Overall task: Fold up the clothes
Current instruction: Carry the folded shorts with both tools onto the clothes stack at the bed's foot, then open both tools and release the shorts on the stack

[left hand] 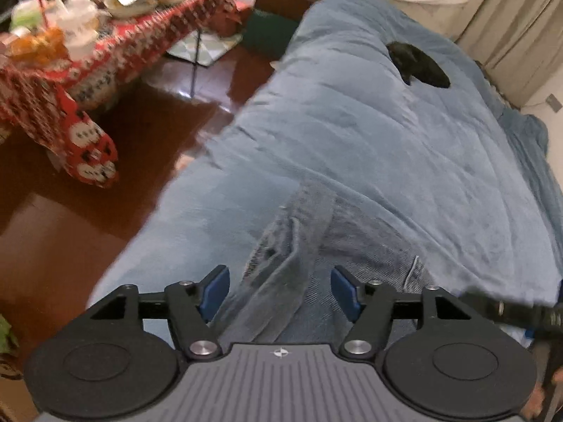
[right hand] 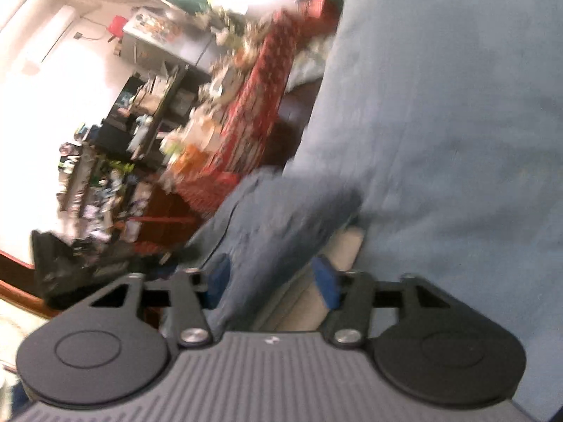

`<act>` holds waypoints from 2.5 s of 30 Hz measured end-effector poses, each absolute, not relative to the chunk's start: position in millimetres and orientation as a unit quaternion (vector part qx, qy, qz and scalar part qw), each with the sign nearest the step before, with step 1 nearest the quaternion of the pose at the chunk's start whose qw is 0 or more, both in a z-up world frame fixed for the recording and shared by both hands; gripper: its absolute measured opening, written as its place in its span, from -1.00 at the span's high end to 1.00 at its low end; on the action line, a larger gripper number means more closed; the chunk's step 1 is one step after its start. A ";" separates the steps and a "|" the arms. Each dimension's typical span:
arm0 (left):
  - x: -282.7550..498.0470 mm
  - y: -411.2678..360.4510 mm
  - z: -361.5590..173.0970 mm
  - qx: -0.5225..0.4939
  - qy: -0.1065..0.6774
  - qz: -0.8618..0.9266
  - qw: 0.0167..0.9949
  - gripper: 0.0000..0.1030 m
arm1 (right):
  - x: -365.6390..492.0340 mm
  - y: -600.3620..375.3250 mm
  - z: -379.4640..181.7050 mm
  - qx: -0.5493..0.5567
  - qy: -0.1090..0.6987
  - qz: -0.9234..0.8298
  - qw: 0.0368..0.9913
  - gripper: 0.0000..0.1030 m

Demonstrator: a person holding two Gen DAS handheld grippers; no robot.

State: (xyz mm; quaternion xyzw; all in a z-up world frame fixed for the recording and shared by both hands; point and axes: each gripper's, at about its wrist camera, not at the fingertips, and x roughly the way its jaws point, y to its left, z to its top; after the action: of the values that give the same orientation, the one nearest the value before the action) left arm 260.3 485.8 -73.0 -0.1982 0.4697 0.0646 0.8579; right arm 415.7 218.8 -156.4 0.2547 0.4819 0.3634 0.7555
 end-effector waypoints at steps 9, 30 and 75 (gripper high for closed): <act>259.3 471.3 -39.6 -0.169 0.391 0.027 0.904 0.77 | 381.5 230.7 -99.4 0.171 0.426 0.428 0.779 0.81; 251.3 500.1 -101.5 -0.314 0.423 0.049 0.848 0.89 | 329.3 246.0 -159.6 0.137 0.462 0.440 0.758 0.84; 132.8 367.9 -78.0 -0.088 0.345 0.038 0.934 0.31 | 411.1 129.2 -98.8 0.101 0.432 0.336 0.831 0.74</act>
State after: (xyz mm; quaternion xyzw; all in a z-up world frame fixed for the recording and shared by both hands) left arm 132.8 367.9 -78.0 -0.0883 0.3450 0.0379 0.9337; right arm 411.1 129.2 -98.8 0.1012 0.4316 0.3362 0.8309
